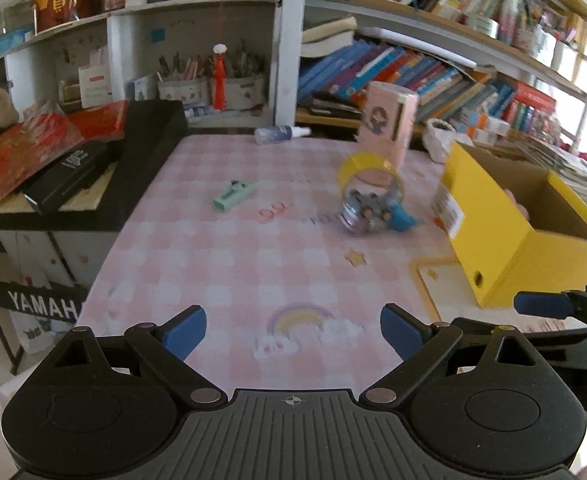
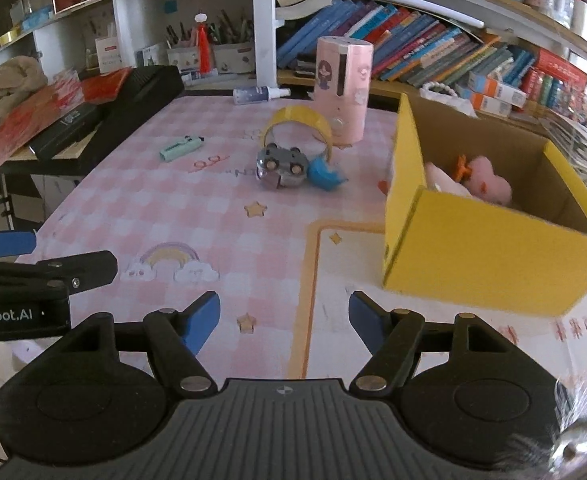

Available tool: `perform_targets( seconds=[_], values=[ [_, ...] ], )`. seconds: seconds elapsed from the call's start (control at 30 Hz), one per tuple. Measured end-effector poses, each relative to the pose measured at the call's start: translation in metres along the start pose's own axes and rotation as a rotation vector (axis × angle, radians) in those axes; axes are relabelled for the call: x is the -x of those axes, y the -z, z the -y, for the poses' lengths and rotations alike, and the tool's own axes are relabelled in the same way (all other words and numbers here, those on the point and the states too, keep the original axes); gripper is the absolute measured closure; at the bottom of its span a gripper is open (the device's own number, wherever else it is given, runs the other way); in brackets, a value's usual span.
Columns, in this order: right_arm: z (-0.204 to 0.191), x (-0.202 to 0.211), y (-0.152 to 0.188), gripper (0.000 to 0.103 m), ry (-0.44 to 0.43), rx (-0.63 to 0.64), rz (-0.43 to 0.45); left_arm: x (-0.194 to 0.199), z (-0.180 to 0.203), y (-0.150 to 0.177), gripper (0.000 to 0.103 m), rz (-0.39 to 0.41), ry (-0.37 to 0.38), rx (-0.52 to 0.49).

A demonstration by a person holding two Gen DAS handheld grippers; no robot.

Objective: Organize objects
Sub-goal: 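Lift both open tools out of the box and move toward the table toys, then grasp mint-green toy with left tool while right tool grasps grey toy car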

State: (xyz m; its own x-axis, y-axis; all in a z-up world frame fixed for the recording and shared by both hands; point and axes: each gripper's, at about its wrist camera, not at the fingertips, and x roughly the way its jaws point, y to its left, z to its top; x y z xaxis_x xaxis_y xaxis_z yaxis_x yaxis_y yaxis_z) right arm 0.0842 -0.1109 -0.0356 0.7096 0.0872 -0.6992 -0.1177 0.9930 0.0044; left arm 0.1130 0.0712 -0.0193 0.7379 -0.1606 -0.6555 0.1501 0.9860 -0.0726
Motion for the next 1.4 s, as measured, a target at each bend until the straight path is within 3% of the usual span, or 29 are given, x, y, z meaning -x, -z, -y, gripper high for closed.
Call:
perform_targets(
  seconds=[0.27,0.53,0.9,1.1,1.2,1.3,1.37,1.4],
  values=[
    [0.006,-0.049,-0.055,0.033,-0.035,-0.009,0.045,-0.049,-0.016,-0.043,0.009,0.014,-0.062,0.026],
    [0.009,-0.11,-0.093,0.033,-0.007,0.006,0.049,-0.115,-0.031,-0.083,0.013,0.011,-0.11,0.063],
    [0.003,-0.17,-0.111,0.034,-0.015,0.117,0.016,-0.215,-0.053,-0.103,0.017,-0.084,-0.18,0.014],
    [0.0,-0.194,-0.115,0.035,0.004,0.183,-0.02,-0.243,-0.06,-0.108,0.021,-0.109,-0.19,0.003],
    [0.002,-0.202,-0.114,0.035,-0.006,0.184,-0.044,-0.252,-0.059,-0.111,0.028,-0.114,-0.17,-0.001],
    [0.001,-0.205,-0.112,0.041,-0.011,0.203,-0.055,-0.251,-0.057,-0.113,0.053,-0.114,-0.131,-0.004],
    [0.002,-0.203,-0.11,0.042,-0.018,0.206,-0.049,-0.247,-0.054,-0.112,0.081,-0.115,-0.115,-0.024],
    [0.003,-0.202,-0.109,0.042,-0.022,0.202,-0.049,-0.244,-0.053,-0.11,0.08,-0.121,-0.115,-0.023]
  ],
)
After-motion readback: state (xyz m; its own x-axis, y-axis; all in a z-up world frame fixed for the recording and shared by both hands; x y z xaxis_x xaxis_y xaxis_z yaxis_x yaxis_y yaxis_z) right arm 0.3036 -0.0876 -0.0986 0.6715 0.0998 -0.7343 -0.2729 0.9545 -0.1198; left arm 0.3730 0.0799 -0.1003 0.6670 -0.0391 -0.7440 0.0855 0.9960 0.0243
